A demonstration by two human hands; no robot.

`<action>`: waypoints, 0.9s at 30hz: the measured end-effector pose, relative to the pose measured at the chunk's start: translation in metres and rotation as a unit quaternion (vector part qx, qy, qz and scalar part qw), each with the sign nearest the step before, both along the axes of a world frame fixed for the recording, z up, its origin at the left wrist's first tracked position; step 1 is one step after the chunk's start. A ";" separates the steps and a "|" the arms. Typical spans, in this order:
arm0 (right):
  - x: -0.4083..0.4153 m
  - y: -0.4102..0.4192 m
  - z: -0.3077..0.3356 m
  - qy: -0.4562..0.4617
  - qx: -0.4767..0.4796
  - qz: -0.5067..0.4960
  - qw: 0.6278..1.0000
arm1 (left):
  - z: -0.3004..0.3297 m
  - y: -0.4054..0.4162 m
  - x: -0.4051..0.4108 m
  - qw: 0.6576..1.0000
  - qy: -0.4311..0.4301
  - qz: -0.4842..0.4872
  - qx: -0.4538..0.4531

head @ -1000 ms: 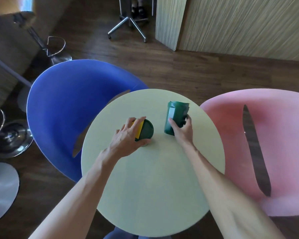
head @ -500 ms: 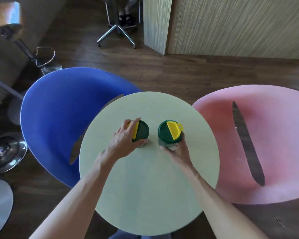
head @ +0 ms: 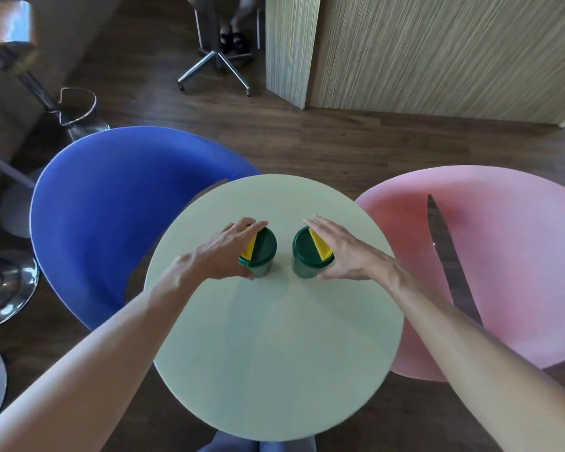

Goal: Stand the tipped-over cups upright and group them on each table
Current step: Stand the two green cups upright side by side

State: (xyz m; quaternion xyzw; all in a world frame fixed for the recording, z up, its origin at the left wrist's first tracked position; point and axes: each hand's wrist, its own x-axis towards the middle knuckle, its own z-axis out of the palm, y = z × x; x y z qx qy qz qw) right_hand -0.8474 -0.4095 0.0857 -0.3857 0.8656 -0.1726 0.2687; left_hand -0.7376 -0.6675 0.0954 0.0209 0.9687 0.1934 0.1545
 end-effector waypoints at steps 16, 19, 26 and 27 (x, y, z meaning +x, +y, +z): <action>0.049 -0.026 -0.024 0.006 -0.148 -0.216 0.965 | -0.020 0.020 -0.004 0.991 0.054 0.101 0.072; 0.046 -0.027 -0.021 -0.008 -0.147 -0.200 0.969 | -0.019 0.019 -0.005 0.991 0.054 0.097 0.069; 0.041 -0.026 -0.020 -0.006 -0.127 -0.174 0.977 | -0.020 0.018 -0.004 0.992 0.054 0.087 0.068; 0.040 -0.027 -0.020 -0.006 -0.123 -0.173 0.977 | -0.020 0.018 -0.003 0.992 0.055 0.088 0.070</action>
